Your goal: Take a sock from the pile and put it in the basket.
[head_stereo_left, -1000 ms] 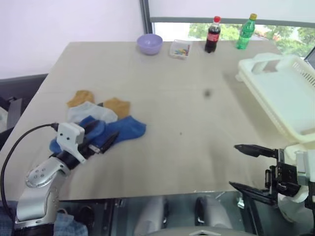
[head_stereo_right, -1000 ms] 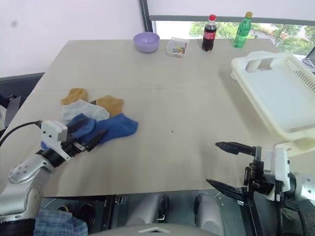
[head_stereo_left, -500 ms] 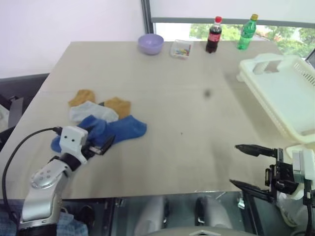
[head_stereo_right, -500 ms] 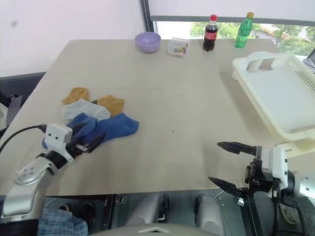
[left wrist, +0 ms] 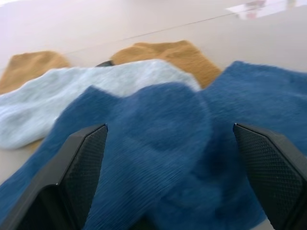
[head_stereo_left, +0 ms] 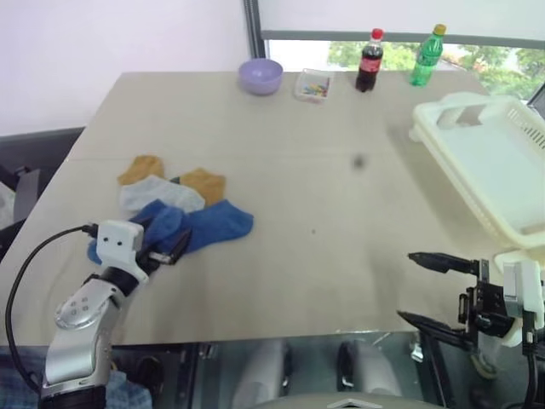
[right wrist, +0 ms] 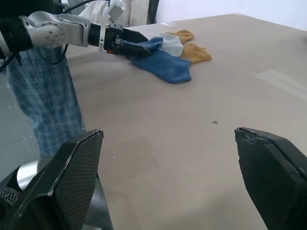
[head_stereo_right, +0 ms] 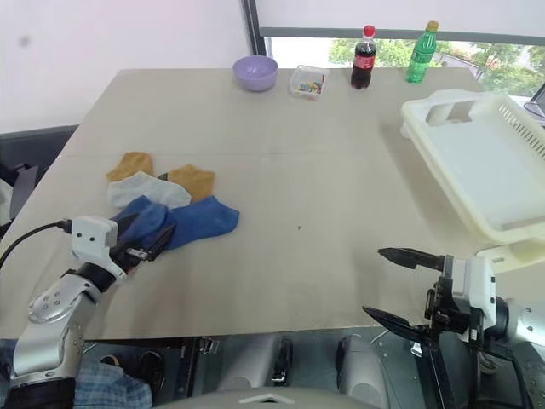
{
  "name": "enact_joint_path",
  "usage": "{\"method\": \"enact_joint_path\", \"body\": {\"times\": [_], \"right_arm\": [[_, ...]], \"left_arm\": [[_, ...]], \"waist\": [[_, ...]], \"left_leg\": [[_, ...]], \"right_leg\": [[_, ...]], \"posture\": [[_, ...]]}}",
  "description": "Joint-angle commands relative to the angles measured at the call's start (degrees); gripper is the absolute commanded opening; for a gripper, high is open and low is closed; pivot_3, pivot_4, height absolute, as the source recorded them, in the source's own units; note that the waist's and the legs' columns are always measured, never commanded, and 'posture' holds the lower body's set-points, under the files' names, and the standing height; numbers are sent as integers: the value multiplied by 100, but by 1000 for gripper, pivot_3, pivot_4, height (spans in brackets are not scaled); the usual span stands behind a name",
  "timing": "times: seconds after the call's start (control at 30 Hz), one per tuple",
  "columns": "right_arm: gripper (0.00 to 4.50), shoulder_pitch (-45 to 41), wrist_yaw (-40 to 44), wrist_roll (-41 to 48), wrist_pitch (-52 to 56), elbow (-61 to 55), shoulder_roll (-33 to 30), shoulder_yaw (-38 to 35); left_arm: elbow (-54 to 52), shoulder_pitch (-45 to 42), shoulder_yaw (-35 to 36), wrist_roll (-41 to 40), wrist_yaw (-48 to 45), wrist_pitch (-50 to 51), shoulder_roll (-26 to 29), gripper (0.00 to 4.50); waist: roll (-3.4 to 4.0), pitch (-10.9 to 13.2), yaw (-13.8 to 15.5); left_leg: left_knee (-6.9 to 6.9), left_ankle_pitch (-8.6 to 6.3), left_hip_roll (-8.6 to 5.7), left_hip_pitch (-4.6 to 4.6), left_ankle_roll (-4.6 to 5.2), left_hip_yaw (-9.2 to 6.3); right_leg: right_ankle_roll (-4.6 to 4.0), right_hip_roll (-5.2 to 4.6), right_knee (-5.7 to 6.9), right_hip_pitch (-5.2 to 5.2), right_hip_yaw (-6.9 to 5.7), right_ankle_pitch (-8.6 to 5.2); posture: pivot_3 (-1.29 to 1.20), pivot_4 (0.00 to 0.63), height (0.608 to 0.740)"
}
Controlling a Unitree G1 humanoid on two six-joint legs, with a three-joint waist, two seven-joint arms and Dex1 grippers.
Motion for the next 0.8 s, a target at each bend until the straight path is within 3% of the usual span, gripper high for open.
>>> {"method": "enact_joint_path", "body": {"times": [0.03,0.07,0.1,0.13,0.23,0.4,0.57,0.7,0.8], "right_arm": [[4487,-8,58,63,-101,-72,-18,-77],[4487,-11,65,65,-98,-67,-24,-83],[4500,-5,73,70,-94,-66,-28,-90],[4500,5,77,72,-91,-68,-30,-94],[4500,15,63,41,-88,-79,-19,-53],[4500,-16,13,-1,-95,-71,17,30],[4500,23,-11,-53,-118,-63,42,29],[4500,38,-75,-24,-86,-96,29,-102],[4500,27,-118,-25,-81,-76,-2,-200]], "left_arm": [[-83,25,112,-29,4,-115,-9,4500],[-86,13,114,-42,6,-115,-20,4500],[-95,8,120,-41,9,-128,-27,3977],[-104,9,132,-47,8,-142,-36,3790],[-124,29,246,-170,-20,-198,-95,2221],[-35,65,276,-150,-91,-313,-57,55],[-676,108,160,-1041,-593,217,-93,55],[-1496,486,-60,-2002,-1118,1166,122,55],[-1918,664,-374,-2236,-1385,1683,409,55]], "waist": [[0,0,-3],[0,0,-4],[0,0,-5],[0,0,-5],[0,0,-5],[-1,-1,-5],[-2,0,-2],[-2,0,-14],[0,0,-14]], "left_leg": [[0,0,0,0,0,0],[0,0,0,0,0,0],[0,0,0,0,0,0],[0,0,0,0,0,0],[0,0,1,0,0,0],[0,0,1,0,0,0],[2,0,1,0,0,0],[6,-1,1,-4,0,0],[6,-1,4,-4,-1,-1]], "right_leg": [[0,-1,0,0,0,0],[0,-1,0,0,0,0],[0,0,0,0,0,0],[0,0,0,0,0,0],[0,0,0,0,0,0],[-1,-1,0,0,0,0],[-1,-1,0,0,0,0],[-4,-16,-1,-1,3,-1],[-9,-18,0,-1,2,-4]], "posture": [[0,150,737],[0,150,737],[0,150,737],[0,150,737],[0,150,737],[0,150,737],[0,150,737],[0,150,737],[0,150,737]]}}
